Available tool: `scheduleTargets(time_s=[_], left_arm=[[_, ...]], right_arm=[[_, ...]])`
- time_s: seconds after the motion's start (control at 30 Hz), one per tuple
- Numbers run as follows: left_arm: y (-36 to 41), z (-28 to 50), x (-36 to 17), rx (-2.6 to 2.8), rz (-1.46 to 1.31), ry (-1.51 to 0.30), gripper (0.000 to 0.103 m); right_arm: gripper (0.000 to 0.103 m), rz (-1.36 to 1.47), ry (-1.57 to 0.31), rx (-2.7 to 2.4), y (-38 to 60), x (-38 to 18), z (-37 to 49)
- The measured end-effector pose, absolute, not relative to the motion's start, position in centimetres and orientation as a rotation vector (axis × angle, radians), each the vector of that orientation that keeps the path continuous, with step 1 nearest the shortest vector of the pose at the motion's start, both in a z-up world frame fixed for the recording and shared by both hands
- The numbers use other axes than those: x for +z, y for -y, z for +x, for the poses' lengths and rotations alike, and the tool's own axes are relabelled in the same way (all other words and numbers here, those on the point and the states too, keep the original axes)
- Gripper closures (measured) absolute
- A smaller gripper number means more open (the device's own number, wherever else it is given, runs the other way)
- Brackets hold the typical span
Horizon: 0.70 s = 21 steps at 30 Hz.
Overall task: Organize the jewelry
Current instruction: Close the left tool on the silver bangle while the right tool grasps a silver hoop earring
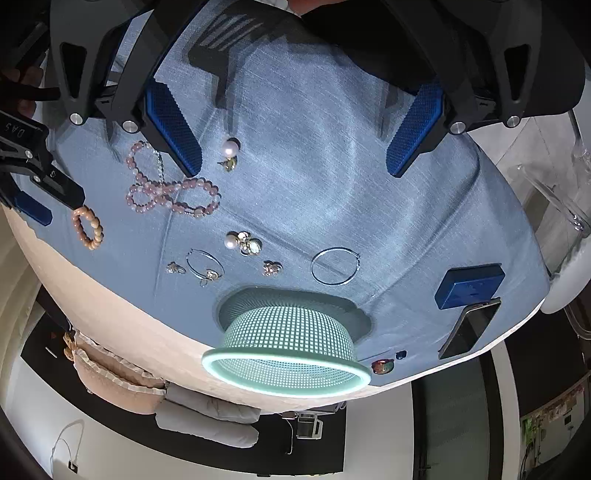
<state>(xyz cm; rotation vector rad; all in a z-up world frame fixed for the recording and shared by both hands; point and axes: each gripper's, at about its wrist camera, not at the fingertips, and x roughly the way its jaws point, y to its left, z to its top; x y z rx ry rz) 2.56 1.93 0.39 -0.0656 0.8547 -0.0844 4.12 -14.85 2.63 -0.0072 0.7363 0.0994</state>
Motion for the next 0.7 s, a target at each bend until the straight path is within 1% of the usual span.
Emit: scheduleTargets(time_s=[0.23,0.33,0.63,0.7], left_arm=[[-5.5,6.3,1.7,-0.044,-0.118,-0.845,0.007],[-6.6,8.1,1.6,-0.058,-0.121,-0.886,0.007],[-6.2,12.6,0.4,-0.200,0.027,-0.977,0.008],[-6.0,13.3,-0.2,-0.234,0.058,-0.996,0.011]], right_arm=[[0.009,0.032,-0.742,0.173,13.7,3.4,7.5],[0.009,0.051,-0.743,0.214,12.8,3.6,9.2],[0.009,0.003,-0.768,0.355,8.1,3.1,12.5],[0.009,-0.007,-0.782,0.370,7.2,2.6,13.2]])
